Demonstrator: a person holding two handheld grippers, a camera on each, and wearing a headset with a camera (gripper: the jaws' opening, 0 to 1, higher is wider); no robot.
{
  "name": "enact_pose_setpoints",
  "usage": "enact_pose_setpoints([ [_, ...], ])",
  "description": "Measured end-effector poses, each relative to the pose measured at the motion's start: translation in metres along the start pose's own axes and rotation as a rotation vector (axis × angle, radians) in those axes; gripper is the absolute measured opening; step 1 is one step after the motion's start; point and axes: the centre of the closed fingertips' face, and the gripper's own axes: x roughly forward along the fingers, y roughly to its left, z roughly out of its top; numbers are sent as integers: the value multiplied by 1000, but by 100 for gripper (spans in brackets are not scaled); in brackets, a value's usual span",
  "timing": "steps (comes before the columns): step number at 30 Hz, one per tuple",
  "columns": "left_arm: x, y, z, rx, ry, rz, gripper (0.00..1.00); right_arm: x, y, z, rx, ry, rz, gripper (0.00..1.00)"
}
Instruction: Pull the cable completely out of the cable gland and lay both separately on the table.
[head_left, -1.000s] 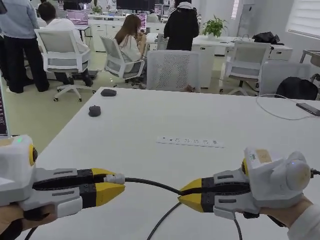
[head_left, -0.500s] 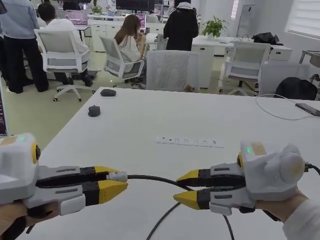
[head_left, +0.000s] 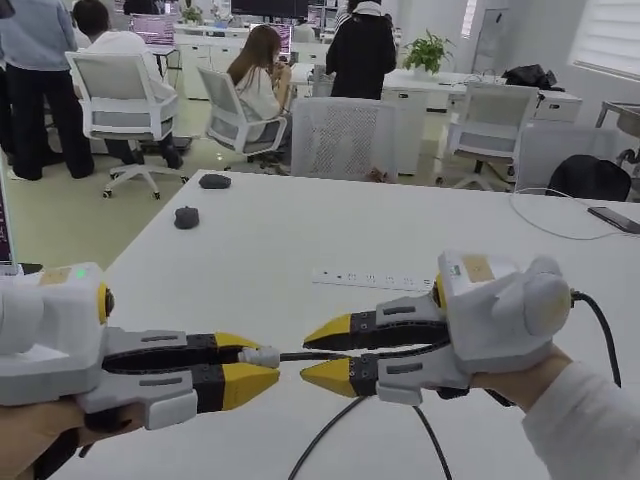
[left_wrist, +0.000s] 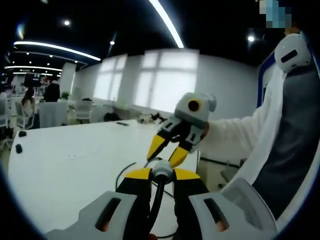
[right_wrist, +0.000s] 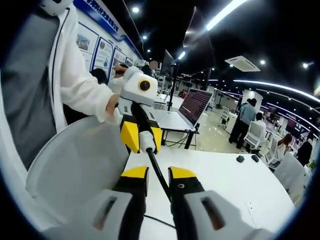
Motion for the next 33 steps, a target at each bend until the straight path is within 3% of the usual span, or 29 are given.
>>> enact_pose_setpoints([
  [9,2,-2,-2,-4,3,-14,16,4,4,-2,-7,7,31,8],
  [16,1,2,-1,-13,-5,-4,16,7,4,-1,8,-6,25,6],
  [33,-21,12,-3,-14,11,2,16,6,4,-12,47,17,0,4],
])
